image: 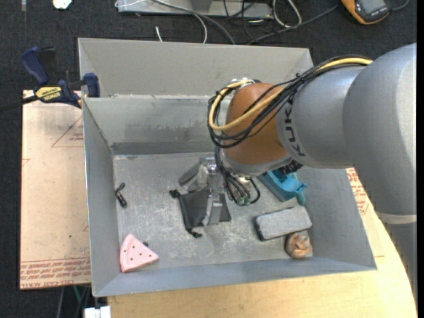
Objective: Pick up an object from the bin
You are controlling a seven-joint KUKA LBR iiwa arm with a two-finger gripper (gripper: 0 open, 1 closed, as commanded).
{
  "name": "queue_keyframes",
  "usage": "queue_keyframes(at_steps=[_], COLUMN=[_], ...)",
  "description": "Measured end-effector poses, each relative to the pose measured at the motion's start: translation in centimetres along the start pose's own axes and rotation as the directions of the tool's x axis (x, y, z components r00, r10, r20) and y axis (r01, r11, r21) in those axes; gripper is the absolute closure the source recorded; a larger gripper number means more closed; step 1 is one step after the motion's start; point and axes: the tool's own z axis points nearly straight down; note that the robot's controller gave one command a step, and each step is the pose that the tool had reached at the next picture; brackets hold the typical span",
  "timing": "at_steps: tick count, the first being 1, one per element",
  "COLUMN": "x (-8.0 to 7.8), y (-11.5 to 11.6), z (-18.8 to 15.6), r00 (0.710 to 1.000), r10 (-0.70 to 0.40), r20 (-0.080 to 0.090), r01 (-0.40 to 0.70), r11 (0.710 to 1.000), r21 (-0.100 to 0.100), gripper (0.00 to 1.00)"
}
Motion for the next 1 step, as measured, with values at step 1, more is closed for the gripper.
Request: queue_keyframes(at_steps=[1], x=[0.73], y=[0.96], z=[0.54], r00=[0.999], r10=[-0.042], r20=[-0.001], r01=[0.042], r11=[0.999], r21=[0.0], gripper=[0.0])
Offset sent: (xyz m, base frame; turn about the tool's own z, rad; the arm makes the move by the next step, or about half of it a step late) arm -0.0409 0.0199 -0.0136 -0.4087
